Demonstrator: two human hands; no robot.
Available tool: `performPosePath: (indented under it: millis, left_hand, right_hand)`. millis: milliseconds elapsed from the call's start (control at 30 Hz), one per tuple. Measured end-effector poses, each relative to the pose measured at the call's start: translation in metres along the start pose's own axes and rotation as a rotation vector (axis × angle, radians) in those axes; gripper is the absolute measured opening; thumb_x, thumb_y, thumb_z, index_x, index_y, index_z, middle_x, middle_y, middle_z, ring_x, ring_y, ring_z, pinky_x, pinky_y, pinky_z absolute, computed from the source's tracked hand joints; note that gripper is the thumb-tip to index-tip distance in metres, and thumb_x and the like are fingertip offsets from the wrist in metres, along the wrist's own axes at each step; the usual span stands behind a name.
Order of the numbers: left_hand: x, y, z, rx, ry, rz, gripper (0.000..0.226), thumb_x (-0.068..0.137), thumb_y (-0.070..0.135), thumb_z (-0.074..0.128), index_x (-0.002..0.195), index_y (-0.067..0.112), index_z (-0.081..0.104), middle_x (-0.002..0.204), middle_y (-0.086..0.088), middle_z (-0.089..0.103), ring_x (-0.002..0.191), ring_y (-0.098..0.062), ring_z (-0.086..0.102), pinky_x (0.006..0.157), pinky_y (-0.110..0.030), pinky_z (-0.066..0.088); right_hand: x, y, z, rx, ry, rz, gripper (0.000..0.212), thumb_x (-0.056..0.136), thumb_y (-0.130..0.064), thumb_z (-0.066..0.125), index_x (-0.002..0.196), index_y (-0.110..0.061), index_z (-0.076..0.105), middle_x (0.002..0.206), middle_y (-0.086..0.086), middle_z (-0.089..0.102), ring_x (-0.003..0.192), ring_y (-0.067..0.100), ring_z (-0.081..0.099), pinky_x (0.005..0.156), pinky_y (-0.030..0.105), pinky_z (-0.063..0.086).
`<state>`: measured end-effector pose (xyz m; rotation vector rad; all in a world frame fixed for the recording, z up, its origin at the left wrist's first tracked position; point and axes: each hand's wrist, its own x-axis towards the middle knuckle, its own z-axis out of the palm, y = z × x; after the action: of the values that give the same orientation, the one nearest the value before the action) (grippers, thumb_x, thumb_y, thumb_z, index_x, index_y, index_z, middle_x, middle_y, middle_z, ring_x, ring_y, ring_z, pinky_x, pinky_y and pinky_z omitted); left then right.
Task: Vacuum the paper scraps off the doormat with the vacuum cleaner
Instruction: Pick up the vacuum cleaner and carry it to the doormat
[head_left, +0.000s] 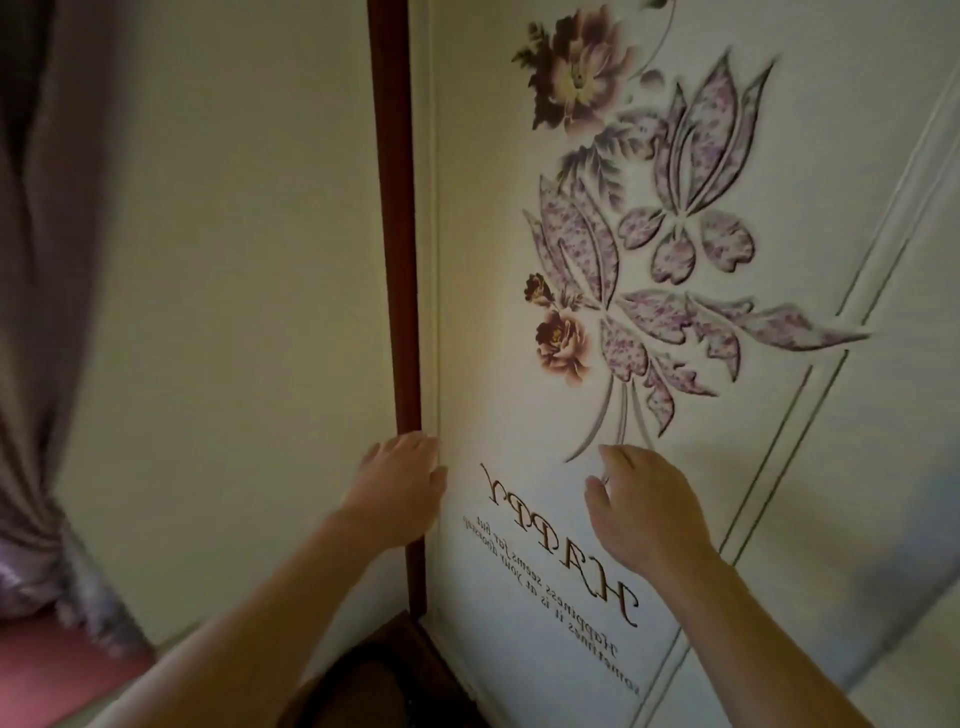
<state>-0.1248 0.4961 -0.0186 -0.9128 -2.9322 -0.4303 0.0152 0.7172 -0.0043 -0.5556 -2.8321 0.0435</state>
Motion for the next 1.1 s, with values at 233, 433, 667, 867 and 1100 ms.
performPosePath:
  millis: [233, 433, 667, 867, 1100]
  left_hand:
    - [-0.025, -0.067, -0.009, 0.053, 0.060, -0.179, 0.052, 0.107, 0.040, 0.031, 0.156, 0.022, 0.034, 0.163, 0.001, 0.035, 0.152, -0.020, 0.029, 0.126, -0.041, 0.021]
    - [-0.038, -0.118, -0.014, 0.061, 0.103, -0.240, 0.053, 0.107, 0.040, 0.032, 0.156, 0.021, 0.036, 0.162, 0.000, 0.037, 0.151, -0.022, 0.031, 0.125, -0.040, 0.023]
    - [-0.051, -0.134, -0.024, 0.099, 0.149, -0.376, 0.052, 0.107, 0.038, 0.034, 0.155, 0.019, 0.036, 0.161, -0.001, 0.039, 0.148, -0.023, 0.034, 0.122, -0.037, 0.025]
    - [-0.055, -0.115, -0.009, 0.111, 0.194, -0.565, 0.051, 0.106, 0.039, 0.036, 0.152, 0.020, 0.040, 0.158, -0.001, 0.043, 0.145, -0.024, 0.040, 0.119, -0.038, 0.030]
    - [-0.076, -0.100, 0.014, 0.165, 0.207, -0.726, 0.048, 0.105, 0.036, 0.041, 0.148, 0.017, 0.046, 0.152, -0.004, 0.049, 0.139, -0.027, 0.046, 0.116, -0.040, 0.032]
  right_hand:
    - [0.034, -0.058, 0.015, 0.017, -0.030, -0.185, 0.044, 0.103, -0.037, 0.035, 0.137, -0.014, 0.050, 0.139, 0.003, 0.056, 0.129, 0.024, 0.048, 0.110, 0.038, 0.036]
    - [0.047, -0.113, 0.026, 0.049, -0.010, -0.270, 0.039, 0.103, -0.032, 0.035, 0.132, -0.014, 0.054, 0.134, 0.002, 0.059, 0.125, 0.024, 0.051, 0.107, 0.037, 0.039]
    - [0.069, -0.133, 0.037, 0.139, -0.011, -0.372, 0.054, 0.098, -0.042, 0.021, 0.125, -0.013, 0.057, 0.128, 0.002, 0.063, 0.119, 0.024, 0.056, 0.102, 0.036, 0.043]
    - [0.097, -0.120, 0.064, 0.252, -0.036, -0.517, 0.042, 0.103, -0.036, 0.035, 0.133, -0.015, 0.056, 0.134, 0.000, 0.061, 0.125, 0.020, 0.053, 0.107, 0.035, 0.042]
    - [0.128, -0.111, 0.103, 0.240, -0.158, -0.606, 0.041, 0.104, -0.032, 0.037, 0.135, -0.011, 0.053, 0.136, 0.006, 0.059, 0.127, 0.022, 0.051, 0.106, 0.035, 0.039]
